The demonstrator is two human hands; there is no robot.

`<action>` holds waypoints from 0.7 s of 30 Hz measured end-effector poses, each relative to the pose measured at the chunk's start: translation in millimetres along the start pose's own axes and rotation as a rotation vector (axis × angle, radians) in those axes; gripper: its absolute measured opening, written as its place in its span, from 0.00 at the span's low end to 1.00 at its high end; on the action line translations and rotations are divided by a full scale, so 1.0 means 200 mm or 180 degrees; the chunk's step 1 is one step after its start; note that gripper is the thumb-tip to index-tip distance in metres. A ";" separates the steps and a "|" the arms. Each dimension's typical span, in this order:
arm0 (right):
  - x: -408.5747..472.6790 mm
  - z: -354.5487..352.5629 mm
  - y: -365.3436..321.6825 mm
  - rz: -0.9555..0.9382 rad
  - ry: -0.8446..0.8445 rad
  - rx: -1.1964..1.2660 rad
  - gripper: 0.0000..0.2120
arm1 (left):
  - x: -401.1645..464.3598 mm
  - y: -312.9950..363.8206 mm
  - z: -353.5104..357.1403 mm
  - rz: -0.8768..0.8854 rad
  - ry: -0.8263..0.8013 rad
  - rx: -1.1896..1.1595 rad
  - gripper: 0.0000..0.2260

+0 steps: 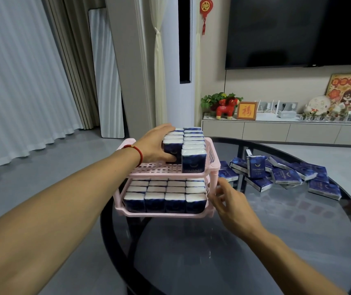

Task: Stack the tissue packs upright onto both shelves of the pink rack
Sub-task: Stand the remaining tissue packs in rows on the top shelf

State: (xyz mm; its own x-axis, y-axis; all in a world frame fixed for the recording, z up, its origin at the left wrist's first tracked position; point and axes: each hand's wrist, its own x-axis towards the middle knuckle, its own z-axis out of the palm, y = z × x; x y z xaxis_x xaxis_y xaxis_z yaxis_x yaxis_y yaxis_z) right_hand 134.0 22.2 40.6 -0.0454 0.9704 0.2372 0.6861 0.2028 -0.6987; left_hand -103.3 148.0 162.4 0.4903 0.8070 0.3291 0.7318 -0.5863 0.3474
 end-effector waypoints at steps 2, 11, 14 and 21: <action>0.00 0.00 0.00 -0.0030 -0.0004 0.0001 0.08 | 0.01 0.00 0.00 -0.0022 -0.0028 0.0010 0.32; -0.01 -0.01 -0.01 -0.0054 0.0065 -0.0045 0.10 | -0.01 0.00 -0.01 -0.0145 -0.0206 0.0039 0.41; -0.02 -0.02 -0.02 -0.0143 0.0072 -0.0014 0.12 | -0.02 0.02 -0.03 -0.0304 -0.0283 -0.0023 0.50; -0.05 -0.06 0.00 -0.0240 0.0067 0.0153 0.13 | -0.10 0.08 -0.14 -0.0696 -0.0407 -0.0643 0.53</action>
State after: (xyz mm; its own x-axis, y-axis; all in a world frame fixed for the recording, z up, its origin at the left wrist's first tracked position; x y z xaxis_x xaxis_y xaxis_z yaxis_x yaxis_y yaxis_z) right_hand 142.5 10.7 45.5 -0.0800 0.9493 0.3040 0.6457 0.2817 -0.7097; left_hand -113.8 120.0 186.0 0.3968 0.9102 0.1189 0.7239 -0.3899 0.5691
